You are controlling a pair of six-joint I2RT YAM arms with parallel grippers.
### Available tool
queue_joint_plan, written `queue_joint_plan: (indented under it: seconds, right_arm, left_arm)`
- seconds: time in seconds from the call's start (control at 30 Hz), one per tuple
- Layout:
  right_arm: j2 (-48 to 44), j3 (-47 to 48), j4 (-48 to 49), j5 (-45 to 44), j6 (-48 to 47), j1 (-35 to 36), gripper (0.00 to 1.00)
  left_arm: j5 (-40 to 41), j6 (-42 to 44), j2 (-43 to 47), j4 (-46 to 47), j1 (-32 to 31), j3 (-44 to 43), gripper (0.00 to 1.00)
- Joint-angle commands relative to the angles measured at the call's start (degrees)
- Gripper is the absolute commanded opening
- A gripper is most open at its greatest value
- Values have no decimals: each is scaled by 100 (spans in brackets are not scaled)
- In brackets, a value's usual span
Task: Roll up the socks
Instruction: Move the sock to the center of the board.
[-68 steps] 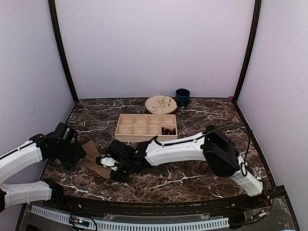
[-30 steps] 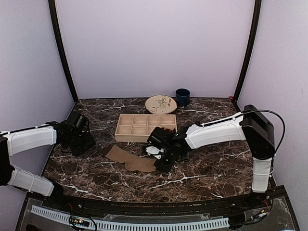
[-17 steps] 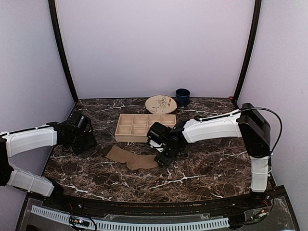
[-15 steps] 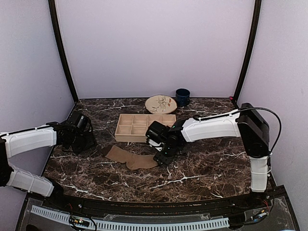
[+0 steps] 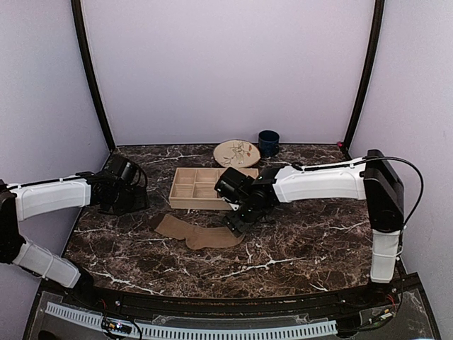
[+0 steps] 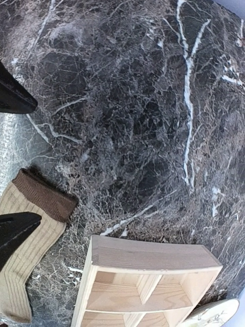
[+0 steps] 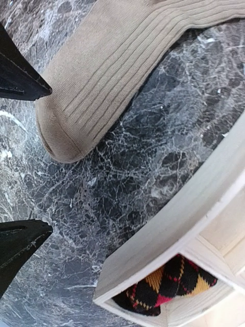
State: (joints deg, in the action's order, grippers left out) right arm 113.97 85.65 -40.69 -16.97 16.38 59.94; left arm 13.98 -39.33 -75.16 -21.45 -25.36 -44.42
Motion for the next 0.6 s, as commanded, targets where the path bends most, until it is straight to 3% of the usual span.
queue_joint_plan:
  seconds: [0.0,0.2,0.33,0.57]
  right_arm:
    - [-137,115,-134,-132,481,-26,79]
    - [-500,-449,83,-113,684,-27,78]
    - [-619,-360,262,-149,872,-18,75]
    - [-557,-307,418,-108,1188,165,49]
  left_arm:
    - [-100,586,-78,166,-102,-195,68]
    - [-293,1016,-255,317,-317,-294,64]
    - [-435,1304,-272,510,-468,-207,56]
    - [-575,1549,-337,499,-532,-169,43]
